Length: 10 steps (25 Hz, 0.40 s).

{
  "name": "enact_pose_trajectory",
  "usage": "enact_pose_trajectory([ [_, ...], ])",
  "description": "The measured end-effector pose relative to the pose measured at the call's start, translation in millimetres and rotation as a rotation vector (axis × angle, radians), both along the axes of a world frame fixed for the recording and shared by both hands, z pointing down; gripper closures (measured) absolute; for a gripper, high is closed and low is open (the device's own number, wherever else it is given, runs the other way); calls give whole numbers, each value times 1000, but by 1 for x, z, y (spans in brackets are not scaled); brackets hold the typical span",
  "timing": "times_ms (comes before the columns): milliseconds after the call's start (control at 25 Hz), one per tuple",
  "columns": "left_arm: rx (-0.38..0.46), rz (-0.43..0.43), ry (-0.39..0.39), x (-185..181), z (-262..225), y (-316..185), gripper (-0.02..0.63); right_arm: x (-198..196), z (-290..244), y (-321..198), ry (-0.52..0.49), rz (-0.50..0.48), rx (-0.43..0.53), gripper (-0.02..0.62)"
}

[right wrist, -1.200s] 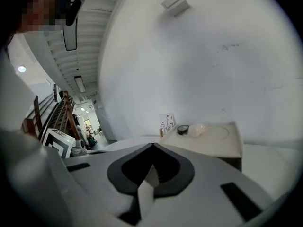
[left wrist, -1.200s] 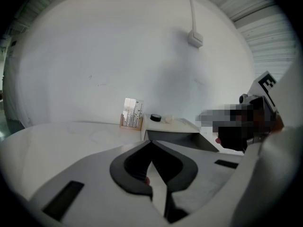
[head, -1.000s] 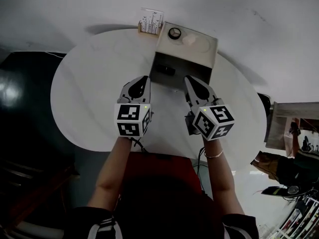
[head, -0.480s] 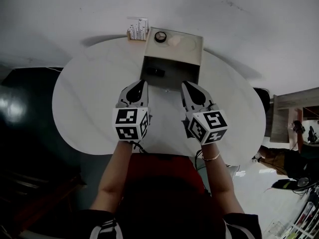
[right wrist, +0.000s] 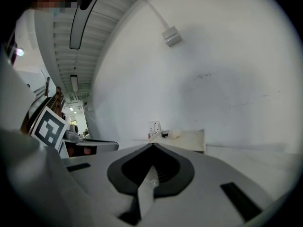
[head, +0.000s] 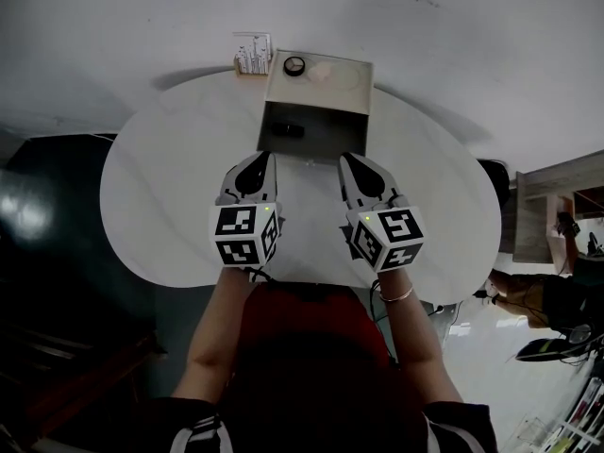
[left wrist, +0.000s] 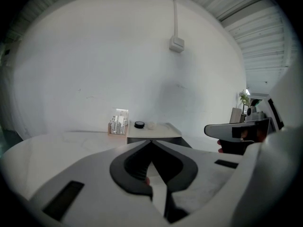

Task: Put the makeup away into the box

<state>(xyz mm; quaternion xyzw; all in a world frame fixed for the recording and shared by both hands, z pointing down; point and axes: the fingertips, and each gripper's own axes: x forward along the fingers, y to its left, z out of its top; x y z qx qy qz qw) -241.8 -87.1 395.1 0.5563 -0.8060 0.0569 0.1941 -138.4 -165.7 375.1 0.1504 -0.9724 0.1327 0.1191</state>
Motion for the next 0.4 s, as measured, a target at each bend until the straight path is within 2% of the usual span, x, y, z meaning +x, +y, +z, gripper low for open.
enact_pose_trajectory([
  [400, 17, -13, -29, 13, -14, 13, 584, 13, -11, 13, -10, -21, 36, 581],
])
